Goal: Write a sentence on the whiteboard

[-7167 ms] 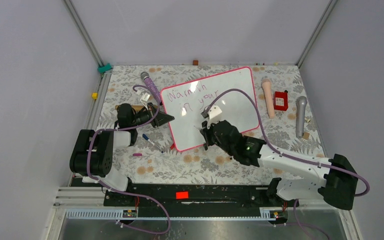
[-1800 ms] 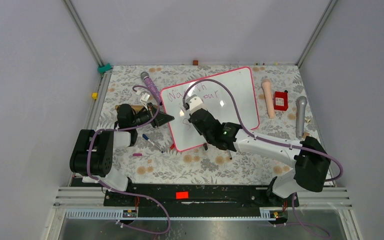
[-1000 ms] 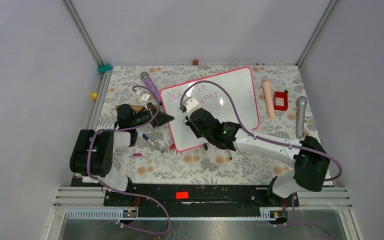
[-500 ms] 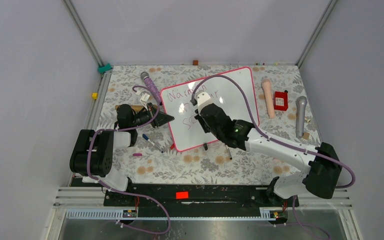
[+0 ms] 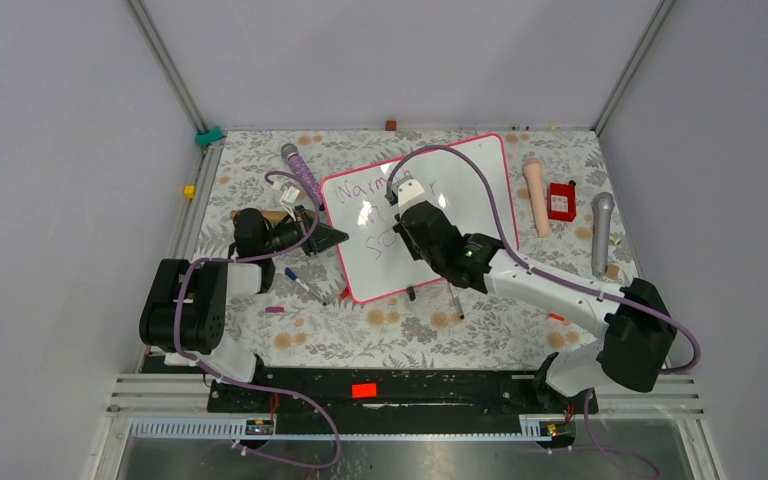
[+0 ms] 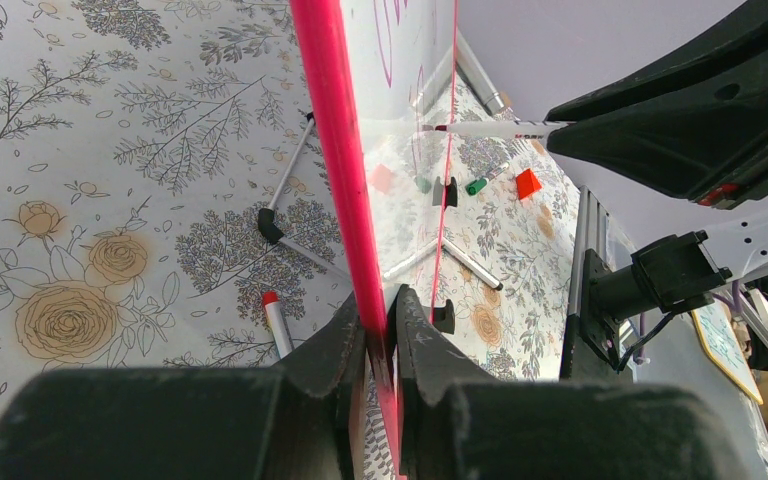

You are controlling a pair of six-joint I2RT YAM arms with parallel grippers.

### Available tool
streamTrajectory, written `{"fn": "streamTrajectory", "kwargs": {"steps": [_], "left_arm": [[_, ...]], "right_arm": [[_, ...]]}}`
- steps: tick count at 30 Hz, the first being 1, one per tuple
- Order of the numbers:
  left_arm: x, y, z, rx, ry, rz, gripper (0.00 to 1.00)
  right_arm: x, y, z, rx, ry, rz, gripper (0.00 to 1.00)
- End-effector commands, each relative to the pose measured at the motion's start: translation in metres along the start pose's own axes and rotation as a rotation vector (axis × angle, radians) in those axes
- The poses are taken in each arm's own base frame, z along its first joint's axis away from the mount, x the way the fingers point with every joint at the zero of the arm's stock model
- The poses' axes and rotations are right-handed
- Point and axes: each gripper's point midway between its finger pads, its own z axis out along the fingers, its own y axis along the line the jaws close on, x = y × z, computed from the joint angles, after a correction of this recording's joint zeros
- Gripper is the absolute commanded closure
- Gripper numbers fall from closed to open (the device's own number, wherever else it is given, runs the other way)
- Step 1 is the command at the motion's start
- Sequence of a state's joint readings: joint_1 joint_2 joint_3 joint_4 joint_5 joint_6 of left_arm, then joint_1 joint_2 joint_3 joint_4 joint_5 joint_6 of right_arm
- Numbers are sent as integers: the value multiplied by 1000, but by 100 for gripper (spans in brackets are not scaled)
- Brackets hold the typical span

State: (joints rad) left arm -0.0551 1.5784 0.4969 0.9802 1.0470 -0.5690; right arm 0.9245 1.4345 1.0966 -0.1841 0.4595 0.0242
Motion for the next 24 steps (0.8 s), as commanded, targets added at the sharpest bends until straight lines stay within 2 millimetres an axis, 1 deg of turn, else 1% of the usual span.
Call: {"fn": "streamTrajectory", "kwargs": {"steps": [1, 6, 10, 13, 18, 22, 24], "left_arm": [[1, 20, -2, -72, -27, 99, 100], [0, 20, -2, -71, -28, 100, 100], [0, 21, -3, -73, -28, 99, 100], [0, 20, -3, -71, -28, 100, 100], [0, 20, -3, -72, -30, 101, 100], [0, 20, -3, -71, -28, 99, 100], [0, 20, -3, -71, -29, 100, 100]], "right_arm": [[-23, -3, 0, 12, -44, 37, 100], [-24, -3, 4, 15, -47, 42, 100], [-19, -3, 5, 15, -33, 40, 100], [-11, -2, 4, 7, -19, 44, 100], [9, 3, 1, -19, 28, 65, 100], [22, 2, 0, -13, 55, 66, 100], [26, -1, 0, -1, 65, 64, 100]]}}
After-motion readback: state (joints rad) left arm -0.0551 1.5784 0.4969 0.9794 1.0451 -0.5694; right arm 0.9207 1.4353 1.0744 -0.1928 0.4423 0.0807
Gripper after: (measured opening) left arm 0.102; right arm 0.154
